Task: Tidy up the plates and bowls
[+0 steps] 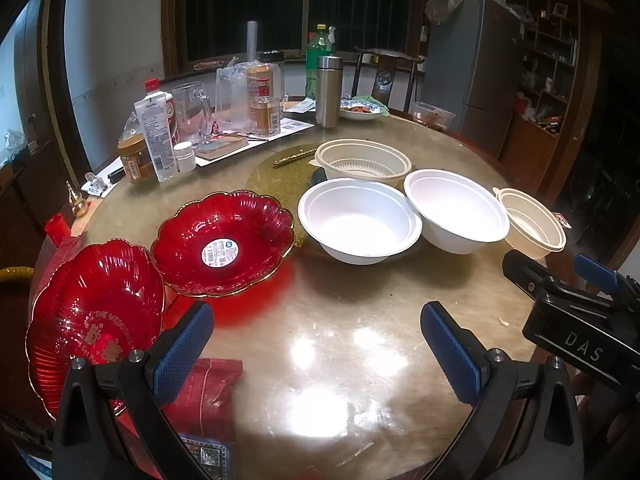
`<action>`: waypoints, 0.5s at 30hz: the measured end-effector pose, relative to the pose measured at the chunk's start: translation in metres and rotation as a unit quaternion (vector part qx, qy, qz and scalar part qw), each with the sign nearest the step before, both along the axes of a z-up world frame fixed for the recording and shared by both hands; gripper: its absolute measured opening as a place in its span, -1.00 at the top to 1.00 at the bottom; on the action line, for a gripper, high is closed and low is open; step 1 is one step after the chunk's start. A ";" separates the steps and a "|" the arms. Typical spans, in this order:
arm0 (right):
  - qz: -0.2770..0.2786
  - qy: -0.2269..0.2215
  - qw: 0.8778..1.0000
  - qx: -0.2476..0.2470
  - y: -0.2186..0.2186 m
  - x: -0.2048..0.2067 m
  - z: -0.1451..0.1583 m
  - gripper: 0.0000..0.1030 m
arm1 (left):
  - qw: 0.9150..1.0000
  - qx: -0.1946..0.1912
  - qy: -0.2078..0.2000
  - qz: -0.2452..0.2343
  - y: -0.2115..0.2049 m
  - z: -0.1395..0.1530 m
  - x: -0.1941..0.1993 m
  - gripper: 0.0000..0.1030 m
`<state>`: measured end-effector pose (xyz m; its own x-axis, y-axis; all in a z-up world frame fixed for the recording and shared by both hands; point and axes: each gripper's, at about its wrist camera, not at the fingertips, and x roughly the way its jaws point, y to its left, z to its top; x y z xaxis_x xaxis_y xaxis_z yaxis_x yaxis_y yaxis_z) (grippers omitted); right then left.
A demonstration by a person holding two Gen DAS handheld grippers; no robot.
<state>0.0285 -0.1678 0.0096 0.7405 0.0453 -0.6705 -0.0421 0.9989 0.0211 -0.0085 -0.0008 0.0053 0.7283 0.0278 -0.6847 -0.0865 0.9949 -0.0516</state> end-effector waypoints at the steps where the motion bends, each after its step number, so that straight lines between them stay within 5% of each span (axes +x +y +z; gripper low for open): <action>1: 0.001 0.000 1.000 0.000 0.001 0.000 0.000 -0.99 | 1.000 0.000 -0.001 0.000 0.000 0.000 0.000 -1.00; 15: 0.009 -0.001 1.000 0.001 0.008 -0.002 0.001 -0.99 | 1.000 0.001 -0.004 0.006 0.002 0.002 -0.004 -1.00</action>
<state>0.0265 -0.1600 0.0108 0.7414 0.0598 -0.6684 -0.0607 0.9979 0.0220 -0.0127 0.0016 0.0078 0.7338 0.0387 -0.6782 -0.0982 0.9939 -0.0496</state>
